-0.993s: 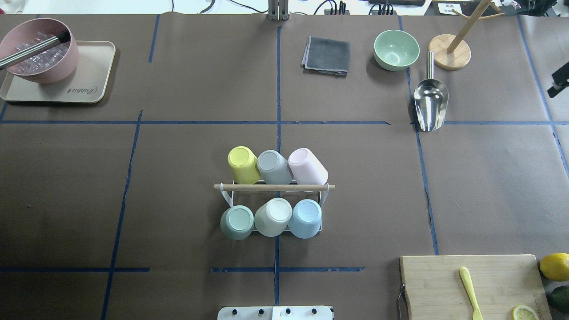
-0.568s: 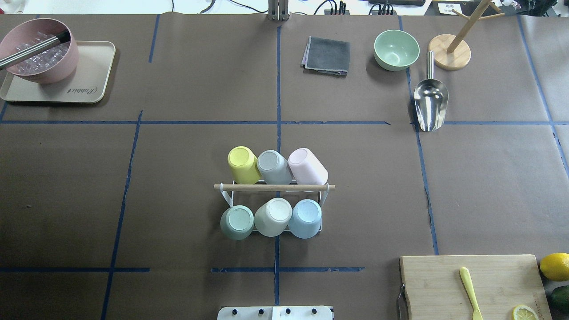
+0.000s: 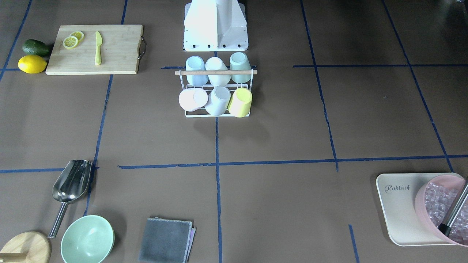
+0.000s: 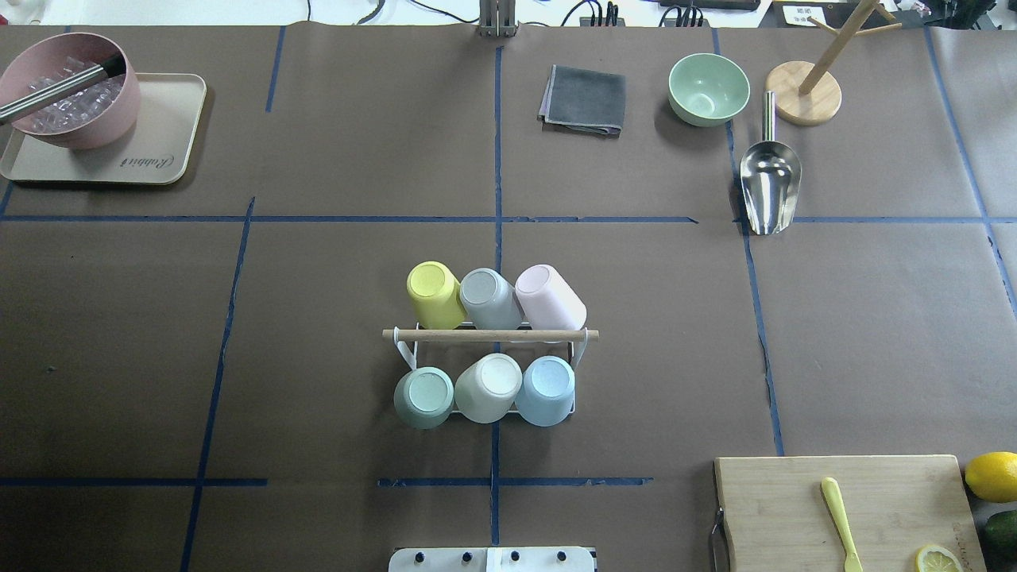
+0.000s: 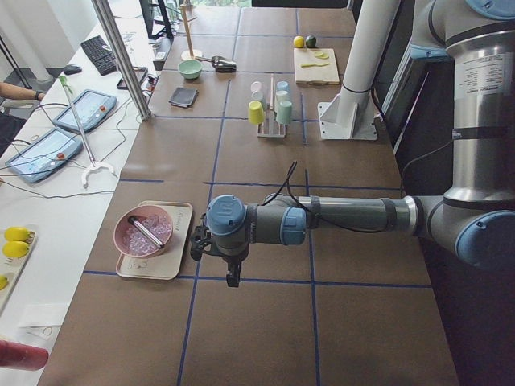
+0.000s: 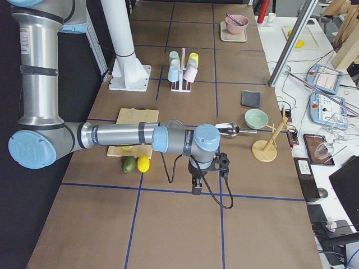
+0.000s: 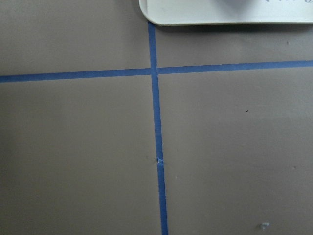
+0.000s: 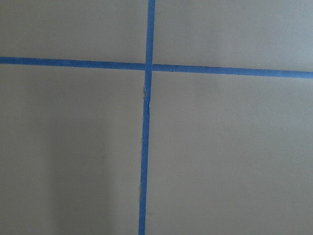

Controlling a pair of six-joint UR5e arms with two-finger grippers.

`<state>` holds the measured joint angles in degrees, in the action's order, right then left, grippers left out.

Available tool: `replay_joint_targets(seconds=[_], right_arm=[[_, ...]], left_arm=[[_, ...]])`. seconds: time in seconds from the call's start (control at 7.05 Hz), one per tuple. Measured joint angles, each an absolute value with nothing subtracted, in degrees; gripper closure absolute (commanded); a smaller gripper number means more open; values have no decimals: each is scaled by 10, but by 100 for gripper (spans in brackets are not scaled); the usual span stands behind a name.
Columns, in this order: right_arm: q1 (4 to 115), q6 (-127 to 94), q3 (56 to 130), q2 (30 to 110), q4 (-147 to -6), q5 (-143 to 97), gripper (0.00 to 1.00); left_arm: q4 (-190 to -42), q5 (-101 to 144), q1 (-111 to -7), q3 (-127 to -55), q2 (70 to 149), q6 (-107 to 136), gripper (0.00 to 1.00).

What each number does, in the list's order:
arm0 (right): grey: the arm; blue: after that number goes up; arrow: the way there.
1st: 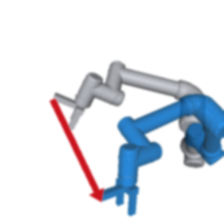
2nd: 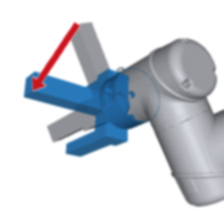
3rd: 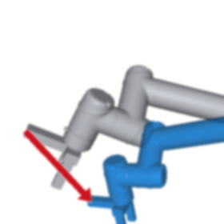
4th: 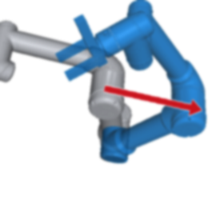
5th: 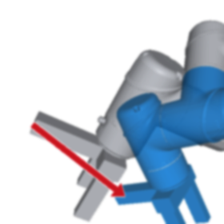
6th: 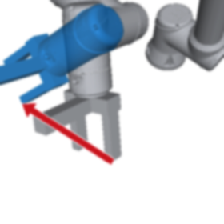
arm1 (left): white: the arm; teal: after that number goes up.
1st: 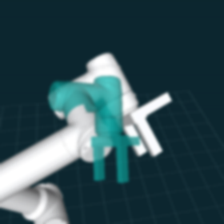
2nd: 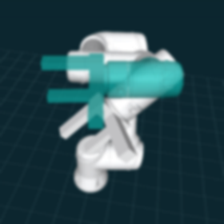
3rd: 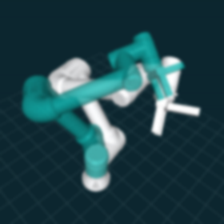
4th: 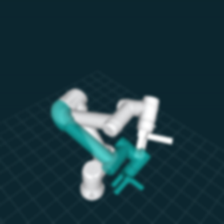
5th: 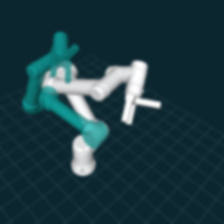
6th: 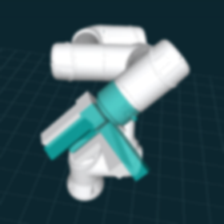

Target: Place cup on cup holder

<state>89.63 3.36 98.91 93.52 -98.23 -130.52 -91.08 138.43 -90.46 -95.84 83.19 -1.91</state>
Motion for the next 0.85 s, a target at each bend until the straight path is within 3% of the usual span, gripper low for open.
replay_joint_targets(seconds=[0.85], right_arm=[[896, 30, 987, 938, -980, -1290, 0]], left_arm=[[-911, 1381, -920, -960, 823, -32, 0]])
